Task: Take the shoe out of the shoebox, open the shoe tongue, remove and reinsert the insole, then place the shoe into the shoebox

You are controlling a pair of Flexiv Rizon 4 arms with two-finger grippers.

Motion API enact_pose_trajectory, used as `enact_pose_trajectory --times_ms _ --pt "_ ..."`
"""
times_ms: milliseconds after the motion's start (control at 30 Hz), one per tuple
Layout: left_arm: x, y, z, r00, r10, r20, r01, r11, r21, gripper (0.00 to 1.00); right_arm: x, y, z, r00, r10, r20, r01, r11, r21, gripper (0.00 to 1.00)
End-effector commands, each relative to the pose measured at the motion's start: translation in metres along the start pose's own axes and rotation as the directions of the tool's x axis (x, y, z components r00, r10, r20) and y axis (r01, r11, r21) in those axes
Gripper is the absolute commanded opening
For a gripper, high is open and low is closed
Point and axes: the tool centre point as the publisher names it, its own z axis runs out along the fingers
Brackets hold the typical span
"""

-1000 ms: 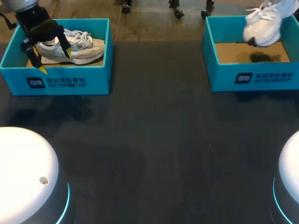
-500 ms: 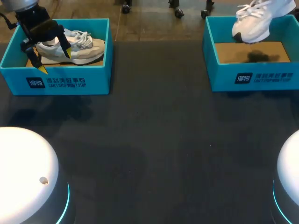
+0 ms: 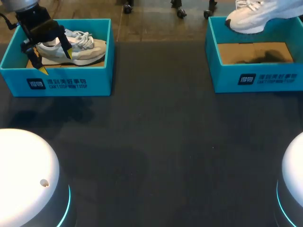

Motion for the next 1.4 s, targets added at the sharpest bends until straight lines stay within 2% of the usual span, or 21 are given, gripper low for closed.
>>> enact_pose_trajectory --times_ms 33,400,433,600,767,833,900,1300,1400 --pt "0.001 0.000 0.000 1.000 0.000 -0.001 0.000 1.000 -0.002 1.00 0.000 0.013 -0.004 0.995 0.104 0.003 -0.104 0.981 0.162 0.00" --pt "0.001 0.000 0.000 1.000 0.000 -0.001 0.000 1.000 -0.002 1.00 0.000 0.013 -0.004 0.995 0.104 0.003 -0.104 0.981 0.162 0.00" --pt "0.001 0.000 0.000 1.000 0.000 -0.001 0.000 1.000 -0.002 1.00 0.002 0.013 -0.001 0.992 0.125 0.024 -0.128 0.977 0.168 0.00" --pt "0.001 0.000 0.000 1.000 0.000 -0.001 0.000 1.000 -0.002 1.00 0.013 0.007 0.024 0.985 0.170 0.004 -0.167 0.966 0.197 0.00" --pt "0.001 0.000 0.000 1.000 0.000 -0.001 0.000 1.000 -0.002 1.00 0.016 0.005 0.046 0.979 0.202 -0.009 -0.196 0.959 0.206 0.00" --pt "0.001 0.000 0.000 1.000 0.000 -0.001 0.000 1.000 -0.002 1.00 0.017 0.004 0.055 0.976 0.218 -0.030 -0.207 0.957 0.204 0.00" --pt "0.001 0.000 0.000 1.000 0.000 -0.001 0.000 1.000 -0.002 1.00 0.018 0.000 0.060 0.970 0.230 -0.085 -0.215 0.964 0.159 0.00" --pt "0.001 0.000 0.000 1.000 0.000 -0.001 0.000 1.000 -0.002 1.00 0.018 0.000 0.060 0.970 0.230 -0.085 -0.215 0.964 0.159 0.00" --pt "0.001 0.000 0.000 1.000 0.000 -0.001 0.000 1.000 -0.002 1.00 0.026 -0.003 0.066 0.969 0.231 -0.085 -0.220 0.967 0.128 0.00"
